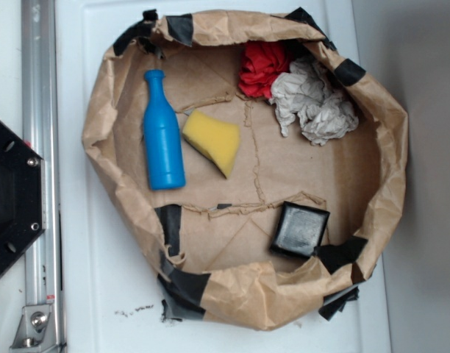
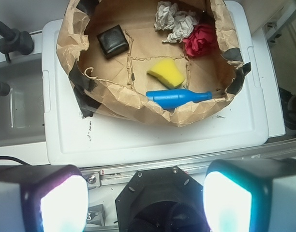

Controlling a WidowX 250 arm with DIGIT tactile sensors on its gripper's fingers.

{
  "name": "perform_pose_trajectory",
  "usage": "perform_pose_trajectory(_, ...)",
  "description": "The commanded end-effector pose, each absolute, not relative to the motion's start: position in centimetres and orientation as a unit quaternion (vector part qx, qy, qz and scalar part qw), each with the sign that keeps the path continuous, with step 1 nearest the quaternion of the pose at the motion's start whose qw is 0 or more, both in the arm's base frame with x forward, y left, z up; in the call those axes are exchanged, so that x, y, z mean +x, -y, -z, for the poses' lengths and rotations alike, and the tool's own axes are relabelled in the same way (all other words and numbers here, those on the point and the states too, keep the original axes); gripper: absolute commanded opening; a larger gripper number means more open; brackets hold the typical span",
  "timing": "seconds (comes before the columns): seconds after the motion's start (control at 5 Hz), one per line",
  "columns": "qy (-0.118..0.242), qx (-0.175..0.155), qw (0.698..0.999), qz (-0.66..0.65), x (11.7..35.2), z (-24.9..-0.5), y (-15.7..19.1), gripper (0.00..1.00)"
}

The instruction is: Grab the black box.

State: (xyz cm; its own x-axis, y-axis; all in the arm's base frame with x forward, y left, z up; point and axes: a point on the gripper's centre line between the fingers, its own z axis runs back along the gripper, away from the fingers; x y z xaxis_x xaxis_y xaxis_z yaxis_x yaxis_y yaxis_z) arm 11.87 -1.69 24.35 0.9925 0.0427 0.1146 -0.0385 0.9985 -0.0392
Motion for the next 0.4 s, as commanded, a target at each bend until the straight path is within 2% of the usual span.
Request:
perform_pose_trajectory(0.0, 0.058, -0.018, 0.998, -0.02, 11.9, -24.3, 1.7, 1.0)
perform_pose_trajectory(0.2, 0.035, -0.03, 0.995, -0.086, 16.9, -23.1, 3.3, 1.0)
